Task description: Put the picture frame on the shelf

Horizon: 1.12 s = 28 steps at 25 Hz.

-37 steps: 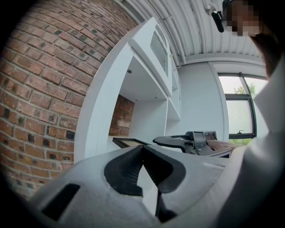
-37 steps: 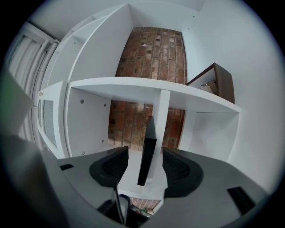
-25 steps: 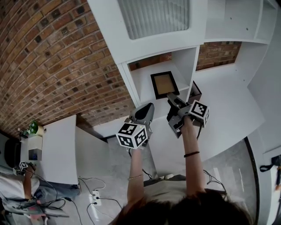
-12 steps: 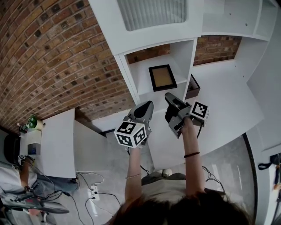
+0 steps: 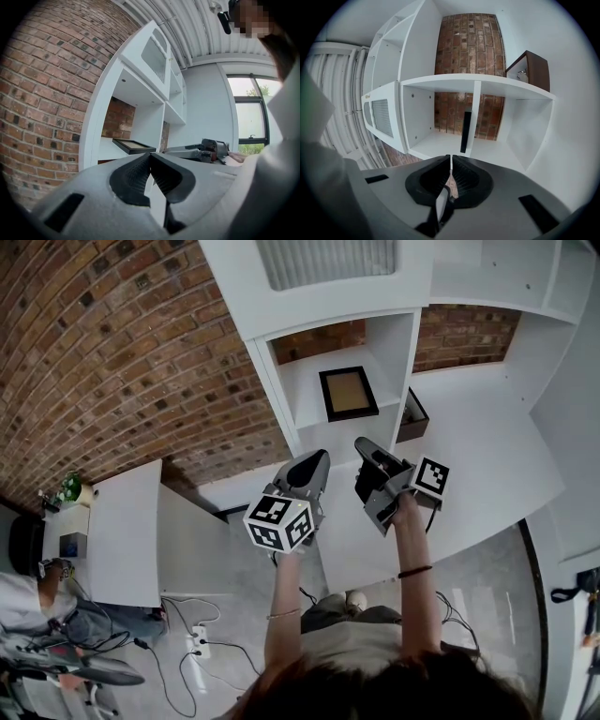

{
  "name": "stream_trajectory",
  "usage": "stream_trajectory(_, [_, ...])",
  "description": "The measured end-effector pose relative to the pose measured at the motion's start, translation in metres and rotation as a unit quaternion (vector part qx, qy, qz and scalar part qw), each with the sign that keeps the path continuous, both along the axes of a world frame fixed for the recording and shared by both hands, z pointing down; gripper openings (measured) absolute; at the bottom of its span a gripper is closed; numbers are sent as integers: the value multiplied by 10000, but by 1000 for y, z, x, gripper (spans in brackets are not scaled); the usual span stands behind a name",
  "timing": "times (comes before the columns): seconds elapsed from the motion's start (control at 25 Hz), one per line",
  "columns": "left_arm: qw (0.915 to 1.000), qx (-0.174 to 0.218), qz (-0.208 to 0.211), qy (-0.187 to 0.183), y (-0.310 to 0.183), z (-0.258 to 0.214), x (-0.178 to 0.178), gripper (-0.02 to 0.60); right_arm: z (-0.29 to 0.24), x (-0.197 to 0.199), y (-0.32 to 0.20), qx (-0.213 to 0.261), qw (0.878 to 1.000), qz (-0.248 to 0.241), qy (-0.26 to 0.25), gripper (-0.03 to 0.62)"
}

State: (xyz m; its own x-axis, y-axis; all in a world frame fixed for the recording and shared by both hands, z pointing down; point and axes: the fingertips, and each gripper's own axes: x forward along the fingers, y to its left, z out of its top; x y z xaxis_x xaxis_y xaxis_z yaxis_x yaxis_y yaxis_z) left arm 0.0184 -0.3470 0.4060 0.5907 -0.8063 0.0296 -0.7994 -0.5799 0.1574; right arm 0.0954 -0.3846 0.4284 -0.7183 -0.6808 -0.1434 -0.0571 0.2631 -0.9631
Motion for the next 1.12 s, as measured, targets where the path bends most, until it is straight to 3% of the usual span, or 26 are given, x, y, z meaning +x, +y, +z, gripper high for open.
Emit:
stream_trajectory(0.48, [10000, 83, -22, 27, 14, -2, 2, 11, -6, -5, 23, 347, 9992, -83, 167, 9])
stream_trajectory(1.12, [9999, 172, -11, 0, 23, -7, 6, 11, -16, -5, 31, 441, 9990, -90, 53, 9])
